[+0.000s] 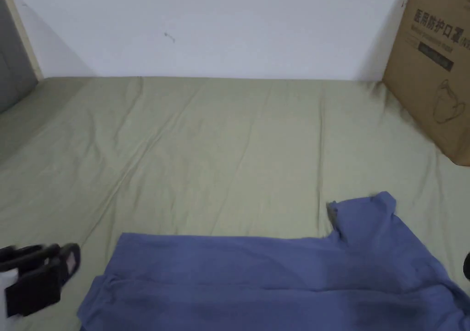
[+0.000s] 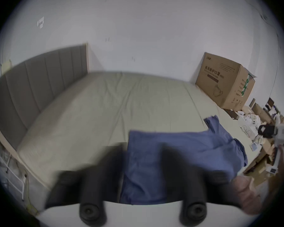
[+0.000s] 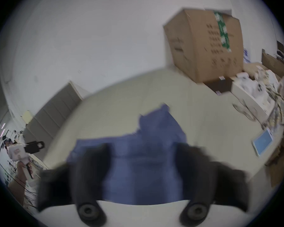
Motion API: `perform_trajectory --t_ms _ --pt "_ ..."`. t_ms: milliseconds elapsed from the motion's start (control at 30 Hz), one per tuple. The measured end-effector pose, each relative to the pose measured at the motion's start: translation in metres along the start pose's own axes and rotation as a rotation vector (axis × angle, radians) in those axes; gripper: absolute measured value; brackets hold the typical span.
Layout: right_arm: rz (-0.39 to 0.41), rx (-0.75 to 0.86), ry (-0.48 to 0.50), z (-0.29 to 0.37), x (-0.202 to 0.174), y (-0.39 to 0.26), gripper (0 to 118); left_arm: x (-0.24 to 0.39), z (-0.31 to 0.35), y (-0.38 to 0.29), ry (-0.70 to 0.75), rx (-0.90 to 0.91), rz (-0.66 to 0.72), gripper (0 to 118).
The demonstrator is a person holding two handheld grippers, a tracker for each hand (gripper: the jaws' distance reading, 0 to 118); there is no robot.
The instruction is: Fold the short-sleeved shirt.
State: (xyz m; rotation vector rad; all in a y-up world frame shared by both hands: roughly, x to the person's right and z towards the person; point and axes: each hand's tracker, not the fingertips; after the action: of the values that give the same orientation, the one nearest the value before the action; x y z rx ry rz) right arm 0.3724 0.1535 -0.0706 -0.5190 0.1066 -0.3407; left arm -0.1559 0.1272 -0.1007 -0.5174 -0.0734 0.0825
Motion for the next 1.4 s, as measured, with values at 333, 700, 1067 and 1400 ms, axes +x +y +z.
perform_trajectory --t_ms 333,700,1067,1400 --pt "0.036 -0.097 0.042 -0.054 -0.009 0.015 0 -0.029 -0.184 0.037 -0.054 -0.406 -0.004 0" --pt "-0.08 -0.249 -0.027 -0.086 0.037 -0.009 0 -0.03 -0.305 -0.009 0.003 -0.632 -0.211 109" --pt "-0.013 -0.318 -0.077 -0.187 0.09 0.046 10 0.024 -0.235 0.017 -0.101 -0.444 -0.362 5" --pt "-0.052 -0.642 -0.252 -0.319 0.137 0.054 110 0.007 -0.185 0.051 -0.137 -0.315 -0.162 5"
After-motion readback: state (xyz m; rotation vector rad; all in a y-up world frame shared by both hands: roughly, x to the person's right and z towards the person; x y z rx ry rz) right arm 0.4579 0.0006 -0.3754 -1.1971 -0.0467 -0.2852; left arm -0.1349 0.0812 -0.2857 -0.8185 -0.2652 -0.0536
